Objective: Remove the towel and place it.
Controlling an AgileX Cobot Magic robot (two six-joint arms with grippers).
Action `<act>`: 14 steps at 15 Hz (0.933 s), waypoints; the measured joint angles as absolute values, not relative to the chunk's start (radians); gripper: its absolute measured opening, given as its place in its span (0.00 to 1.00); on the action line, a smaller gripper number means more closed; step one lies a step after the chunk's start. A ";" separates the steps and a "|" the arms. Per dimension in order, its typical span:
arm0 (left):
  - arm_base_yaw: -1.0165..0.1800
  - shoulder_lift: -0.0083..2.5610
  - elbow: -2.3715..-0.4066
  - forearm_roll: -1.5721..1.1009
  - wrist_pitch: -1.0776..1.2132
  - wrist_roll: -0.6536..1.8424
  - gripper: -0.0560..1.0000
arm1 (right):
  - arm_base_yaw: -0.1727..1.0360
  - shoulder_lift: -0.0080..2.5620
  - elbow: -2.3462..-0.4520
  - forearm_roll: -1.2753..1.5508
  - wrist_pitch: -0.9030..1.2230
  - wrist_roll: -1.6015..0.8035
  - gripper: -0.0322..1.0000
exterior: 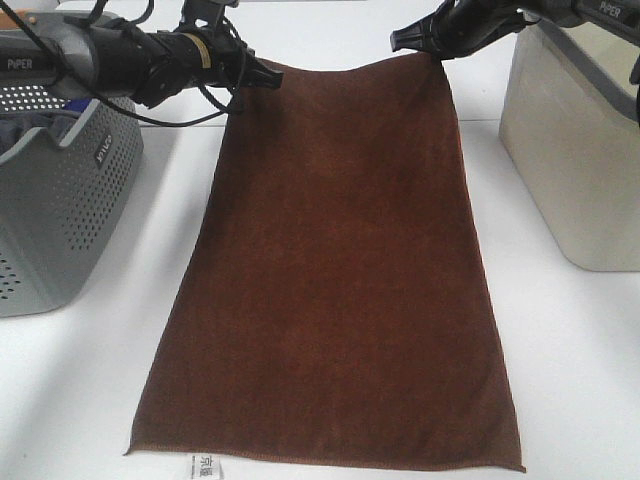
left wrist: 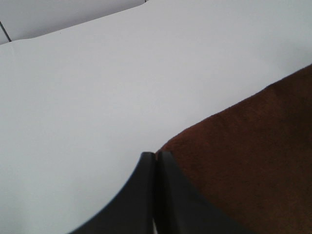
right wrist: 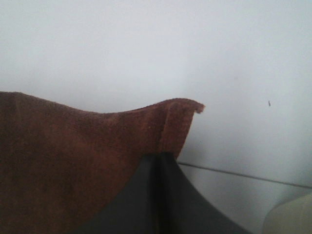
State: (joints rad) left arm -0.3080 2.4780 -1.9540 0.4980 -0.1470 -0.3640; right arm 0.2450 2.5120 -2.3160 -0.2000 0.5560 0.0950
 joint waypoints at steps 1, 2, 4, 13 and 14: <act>-0.306 2.520 -1.984 0.498 -0.156 -0.347 0.05 | 0.245 2.532 -2.317 -0.215 0.512 0.095 0.03; -0.305 2.546 -2.012 0.502 -0.156 -0.337 0.05 | 0.245 2.551 -2.317 -0.225 0.486 0.095 0.03; -0.305 2.595 -2.077 0.502 -0.158 -0.333 0.05 | 0.245 2.580 -2.317 -0.236 0.449 0.094 0.03; -0.305 2.668 -2.187 0.502 -0.155 -0.316 0.43 | 0.245 2.631 -2.317 -0.286 0.382 0.099 0.51; -0.305 2.668 -2.187 0.502 -0.155 -0.316 0.56 | 0.245 2.631 -2.317 -0.286 0.390 0.101 0.59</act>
